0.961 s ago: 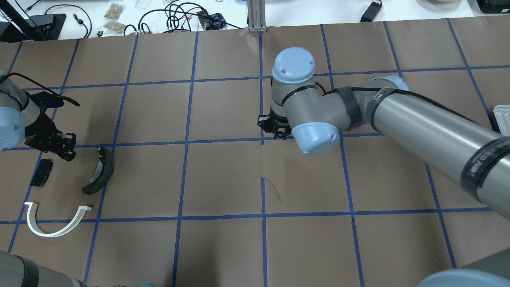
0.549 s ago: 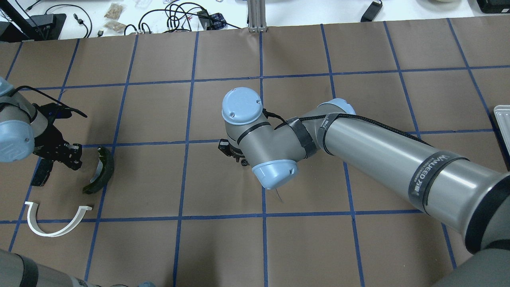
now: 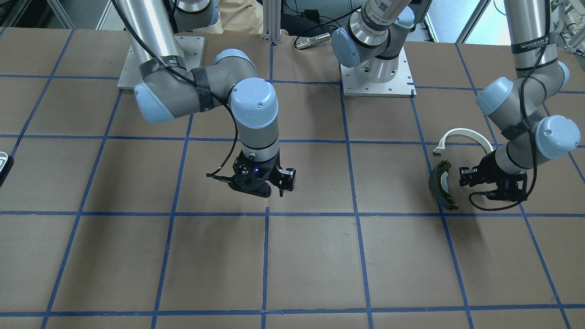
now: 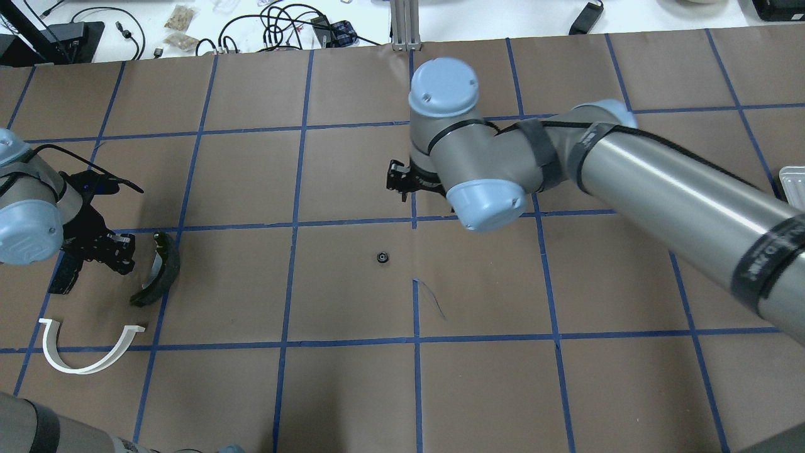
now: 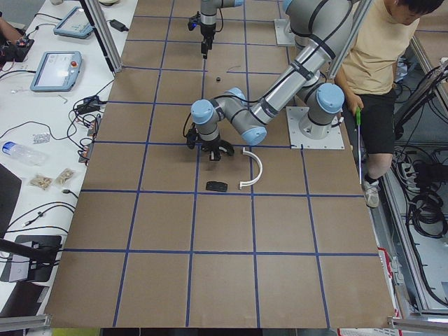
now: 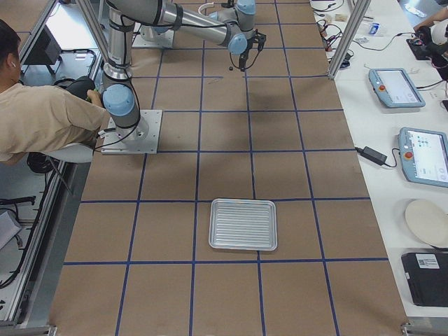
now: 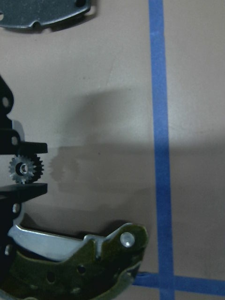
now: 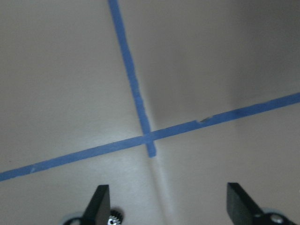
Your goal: Place bearing gear from tray to pile
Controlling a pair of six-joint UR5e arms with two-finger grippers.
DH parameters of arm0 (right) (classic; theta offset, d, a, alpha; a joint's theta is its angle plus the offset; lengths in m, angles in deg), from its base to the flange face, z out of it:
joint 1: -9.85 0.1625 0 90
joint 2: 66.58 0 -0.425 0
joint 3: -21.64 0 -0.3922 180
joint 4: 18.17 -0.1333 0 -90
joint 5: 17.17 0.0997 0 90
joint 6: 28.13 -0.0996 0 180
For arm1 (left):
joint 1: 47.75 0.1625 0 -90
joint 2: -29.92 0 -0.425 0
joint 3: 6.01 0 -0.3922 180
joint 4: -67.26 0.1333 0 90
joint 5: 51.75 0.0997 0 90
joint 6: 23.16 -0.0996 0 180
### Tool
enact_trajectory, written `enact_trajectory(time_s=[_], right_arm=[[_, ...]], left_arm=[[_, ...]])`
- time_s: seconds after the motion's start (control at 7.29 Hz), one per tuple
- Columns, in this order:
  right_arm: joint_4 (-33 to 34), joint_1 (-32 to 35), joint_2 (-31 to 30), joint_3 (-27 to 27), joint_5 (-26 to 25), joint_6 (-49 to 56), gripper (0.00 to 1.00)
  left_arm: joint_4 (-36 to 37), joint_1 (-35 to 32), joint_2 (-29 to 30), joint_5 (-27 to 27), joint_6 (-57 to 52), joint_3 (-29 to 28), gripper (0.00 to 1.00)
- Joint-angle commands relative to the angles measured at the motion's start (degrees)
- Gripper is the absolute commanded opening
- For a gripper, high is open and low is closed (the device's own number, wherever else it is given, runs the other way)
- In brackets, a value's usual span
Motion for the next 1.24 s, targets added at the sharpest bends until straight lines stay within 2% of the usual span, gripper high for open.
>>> enact_trajectory(time_s=[0.0, 0.14, 0.27, 0.41, 0.55, 0.69, 0.82, 0.96, 1.1], right_arm=[[-13.84, -9.71, -8.02, -2.89, 1.27, 15.22, 1.0], [-21.74, -12.18, -11.72, -5.42, 0.76, 18.84, 1.0], [-27.74, -12.99, -15.06, -7.45, -0.12, 20.88, 1.0], [-29.98, -13.08, -19.71, -7.47, -0.39, 21.68, 1.0], [-32.17, -12.47, -23.32, -6.6, 0.31, 21.25, 1.0], [-31.06, -12.38, -24.23, -5.81, -0.12, 20.99, 1.0], [-30.18, -12.38, -22.58, -7.02, -0.47, 21.16, 1.0], [-30.52, -12.55, -19.61, -9.29, -2.22, 21.16, 1.0], [-31.4, -12.73, -18.8, -12.45, -3.71, 23.25, 1.0]], left_arm=[[-0.2, -0.17, -0.14, 0.07, 0.3, -1.23, 1.0], [-2.03, -1.05, -1.1, 0.42, 0.39, -3.59, 1.0], [-7.53, -1.49, -2.07, 0.25, 0.48, -8.57, 1.0], [-16.02, -3.93, -1.73, -0.45, 1.26, -15.15, 1.0], [-22.37, -9.35, -1.9, -1.41, 6.58, -20.87, 1.0], [-27.05, -15.5, -1.99, -1.51, 15.51, -25.02, 1.0], [-27.96, -21.73, -2.68, -2.12, 21.17, -25.84, 1.0], [-27.71, -26.5, -2.26, -5.69, 26.97, -25.76, 1.0], [-27.27, -31.07, -1.29, -5.47, 29.72, -25.67, 1.0]])
